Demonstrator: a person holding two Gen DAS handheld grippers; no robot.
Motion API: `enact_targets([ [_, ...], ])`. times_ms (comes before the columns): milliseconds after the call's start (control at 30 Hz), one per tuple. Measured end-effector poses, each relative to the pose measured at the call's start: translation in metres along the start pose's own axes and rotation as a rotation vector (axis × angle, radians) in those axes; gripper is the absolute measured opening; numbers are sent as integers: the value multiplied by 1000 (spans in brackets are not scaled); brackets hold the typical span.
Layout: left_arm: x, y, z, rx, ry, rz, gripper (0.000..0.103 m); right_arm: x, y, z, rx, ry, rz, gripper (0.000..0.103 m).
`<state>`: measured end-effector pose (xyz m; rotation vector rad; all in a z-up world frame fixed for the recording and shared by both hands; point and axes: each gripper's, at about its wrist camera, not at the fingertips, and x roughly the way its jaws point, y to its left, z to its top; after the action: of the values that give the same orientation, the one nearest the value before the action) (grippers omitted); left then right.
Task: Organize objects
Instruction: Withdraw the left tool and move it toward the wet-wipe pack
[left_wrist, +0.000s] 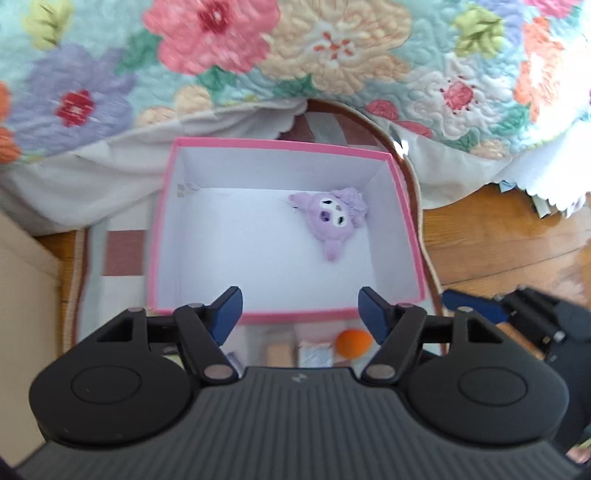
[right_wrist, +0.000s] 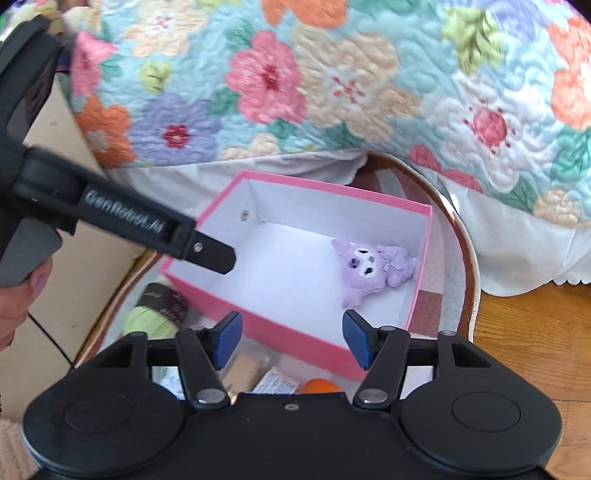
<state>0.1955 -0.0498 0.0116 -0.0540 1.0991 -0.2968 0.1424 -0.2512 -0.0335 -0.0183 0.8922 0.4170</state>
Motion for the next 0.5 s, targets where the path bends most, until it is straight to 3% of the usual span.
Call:
enact_targets([
  [167, -32, 1, -31, 17, -30, 50, 73, -31, 26, -7, -76, -11, -10, 88],
  [500, -91, 7, -80, -7, -115, 64, 76, -61, 44, -32, -153, -20, -23, 90],
])
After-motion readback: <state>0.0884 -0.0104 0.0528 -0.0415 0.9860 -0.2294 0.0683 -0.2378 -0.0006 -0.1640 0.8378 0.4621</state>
